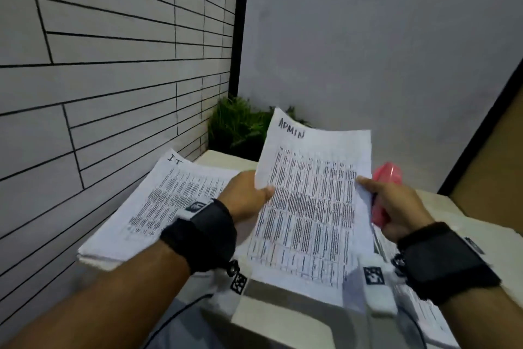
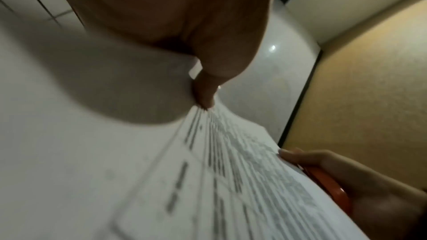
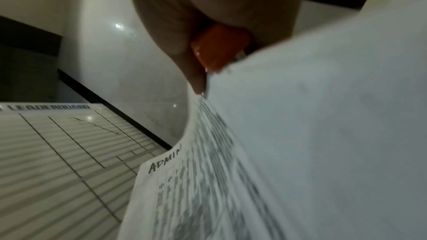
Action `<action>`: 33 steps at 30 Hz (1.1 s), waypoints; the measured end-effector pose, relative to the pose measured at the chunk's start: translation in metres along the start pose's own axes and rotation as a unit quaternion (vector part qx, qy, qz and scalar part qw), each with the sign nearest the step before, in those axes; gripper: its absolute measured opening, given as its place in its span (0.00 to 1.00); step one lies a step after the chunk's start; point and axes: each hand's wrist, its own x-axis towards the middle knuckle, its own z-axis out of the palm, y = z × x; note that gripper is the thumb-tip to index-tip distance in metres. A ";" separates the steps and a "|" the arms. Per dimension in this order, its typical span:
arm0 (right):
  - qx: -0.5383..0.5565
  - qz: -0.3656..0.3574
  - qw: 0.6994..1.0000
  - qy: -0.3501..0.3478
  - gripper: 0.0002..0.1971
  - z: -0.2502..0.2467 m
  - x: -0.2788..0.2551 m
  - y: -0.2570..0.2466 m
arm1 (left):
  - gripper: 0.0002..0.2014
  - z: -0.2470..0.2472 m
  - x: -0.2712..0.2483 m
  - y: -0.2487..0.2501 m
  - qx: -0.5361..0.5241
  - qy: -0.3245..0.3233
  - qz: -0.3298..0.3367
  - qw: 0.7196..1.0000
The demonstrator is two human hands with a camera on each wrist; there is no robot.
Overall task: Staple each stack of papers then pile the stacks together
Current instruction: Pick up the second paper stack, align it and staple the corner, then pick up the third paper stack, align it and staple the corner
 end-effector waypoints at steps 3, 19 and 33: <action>-0.152 0.048 0.987 -0.014 0.10 -0.015 0.006 0.023 | 0.17 0.025 0.002 -0.014 -0.024 0.011 -0.042 0.999; -0.346 0.012 0.938 -0.004 0.08 -0.032 0.002 0.055 | 0.21 0.049 0.008 -0.014 0.248 -0.100 -0.115 0.957; -0.159 0.119 0.963 -0.183 0.15 0.022 -0.010 0.034 | 0.28 -0.105 0.001 -0.063 0.293 0.121 -0.174 0.932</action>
